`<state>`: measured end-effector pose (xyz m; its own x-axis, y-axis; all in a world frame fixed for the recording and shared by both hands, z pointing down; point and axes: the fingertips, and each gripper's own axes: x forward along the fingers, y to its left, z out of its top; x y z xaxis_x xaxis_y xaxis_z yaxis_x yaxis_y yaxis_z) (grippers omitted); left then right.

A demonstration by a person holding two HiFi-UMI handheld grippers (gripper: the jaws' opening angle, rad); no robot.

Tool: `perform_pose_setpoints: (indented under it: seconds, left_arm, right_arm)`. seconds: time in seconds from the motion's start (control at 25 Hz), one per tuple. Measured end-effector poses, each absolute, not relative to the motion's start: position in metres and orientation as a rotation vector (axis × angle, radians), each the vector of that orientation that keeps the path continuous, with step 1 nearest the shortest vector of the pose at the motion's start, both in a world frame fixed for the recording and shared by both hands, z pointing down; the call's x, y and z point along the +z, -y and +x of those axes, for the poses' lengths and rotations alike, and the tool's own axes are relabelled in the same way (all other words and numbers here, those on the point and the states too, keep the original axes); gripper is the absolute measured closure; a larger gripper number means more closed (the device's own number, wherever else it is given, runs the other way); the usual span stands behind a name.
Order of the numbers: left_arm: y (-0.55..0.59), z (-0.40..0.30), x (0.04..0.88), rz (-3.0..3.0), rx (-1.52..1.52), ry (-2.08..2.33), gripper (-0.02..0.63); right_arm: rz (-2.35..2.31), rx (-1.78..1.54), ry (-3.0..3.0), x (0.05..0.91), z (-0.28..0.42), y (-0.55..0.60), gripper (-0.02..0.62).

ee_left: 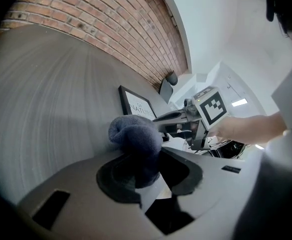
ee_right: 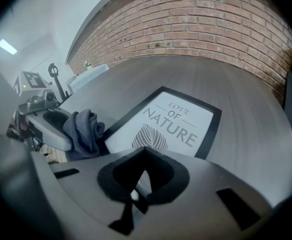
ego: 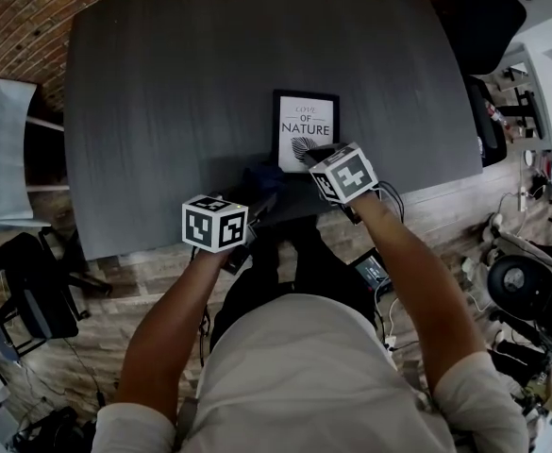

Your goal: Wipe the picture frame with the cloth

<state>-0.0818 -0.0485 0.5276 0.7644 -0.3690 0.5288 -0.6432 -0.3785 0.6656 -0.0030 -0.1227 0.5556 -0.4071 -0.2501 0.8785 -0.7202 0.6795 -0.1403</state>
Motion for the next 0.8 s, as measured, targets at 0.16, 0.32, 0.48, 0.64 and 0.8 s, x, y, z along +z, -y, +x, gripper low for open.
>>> perform_pose_setpoints:
  seconds: [0.16,0.32,0.48,0.64,0.8]
  left_arm:
    - [0.032,-0.076,0.527,2.016,0.387,0.687,0.494]
    - [0.015,-0.068,0.526,2.029,0.393,0.620,0.492]
    - [0.009,-0.073,0.520,2.015,0.317,0.654,0.489]
    - [0.008,-0.085,0.512,2.022,0.259,0.691,0.488]
    - [0.007,-0.094,0.495,2.044,0.175,0.719,0.486]
  right_arm:
    - [0.753,0.636,1.970,0.555,-0.002,0.123,0.581]
    - [0.752,0.638,1.977,0.555,-0.003,0.122,0.581]
    - [0.751,0.640,1.990,0.553,-0.002,0.119,0.580]
    - [0.746,0.721,2.030,0.547,-0.005,0.119,0.546]
    - [0.775,0.768,2.079,0.529,-0.003,0.121,0.428]
